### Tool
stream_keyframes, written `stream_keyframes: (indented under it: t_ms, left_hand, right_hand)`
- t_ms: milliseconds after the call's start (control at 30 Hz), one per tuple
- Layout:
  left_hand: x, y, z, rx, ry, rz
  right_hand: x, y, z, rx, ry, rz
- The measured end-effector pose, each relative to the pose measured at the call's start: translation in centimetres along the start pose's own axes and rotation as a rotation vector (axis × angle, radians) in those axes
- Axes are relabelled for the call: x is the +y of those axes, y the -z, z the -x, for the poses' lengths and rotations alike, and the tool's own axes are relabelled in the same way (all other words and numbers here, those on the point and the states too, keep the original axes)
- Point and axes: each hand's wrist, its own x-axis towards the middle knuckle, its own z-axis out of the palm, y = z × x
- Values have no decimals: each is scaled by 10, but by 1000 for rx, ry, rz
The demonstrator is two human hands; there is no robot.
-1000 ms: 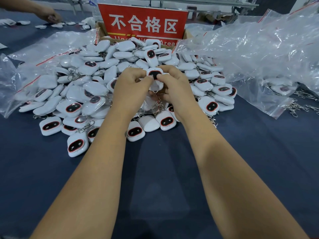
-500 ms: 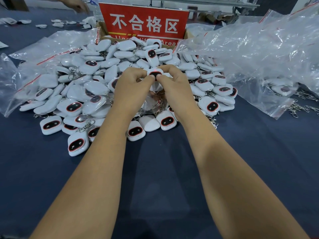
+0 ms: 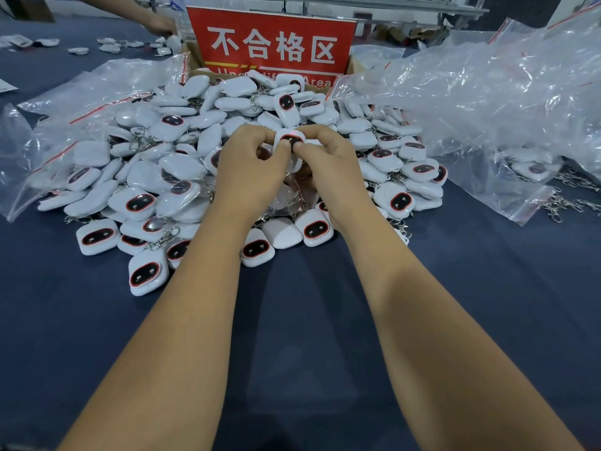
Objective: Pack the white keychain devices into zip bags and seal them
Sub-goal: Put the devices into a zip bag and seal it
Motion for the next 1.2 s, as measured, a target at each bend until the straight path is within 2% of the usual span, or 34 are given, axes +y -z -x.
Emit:
stream_keyframes:
  t_ms: [100, 233, 367, 500, 567, 767, 900, 1000, 1067, 1133, 1200]
  left_hand:
    - [2, -1, 1, -25, -3, 20]
    - [3, 0, 1, 14, 74, 160]
    - [-2, 1, 0, 0, 59, 94]
    - [-2, 0, -2, 8, 33, 77]
    - [-3, 0, -2, 15, 7, 83]
    - [-4, 4, -7, 202, 18, 255]
    - [-2, 9, -8, 296, -18, 354]
    - [0, 11, -8, 351, -43, 414]
    - [0, 12, -7, 358, -54, 458]
    - [1, 12, -6, 324, -71, 489]
    - [2, 12, -5, 279, -86, 481]
  right_hand:
    - [-2, 2, 0, 25, -13, -30]
    - [-5, 3, -1, 110, 23, -57]
    - [-10, 7, -4, 163, 0, -246]
    - [-14, 8, -2, 99, -6, -486]
    - [-13, 6, -2, 67, -22, -510]
    - [-5, 0, -1, 71, -22, -166]
    - [-5, -3, 3, -9, 151, 150]
    - [-8, -1, 5, -51, 130, 149]
    - [-9, 2, 6, -149, 107, 181]
    - [-5, 1, 6, -236, 181, 347]
    - [-1, -3, 5, -226, 226, 391]
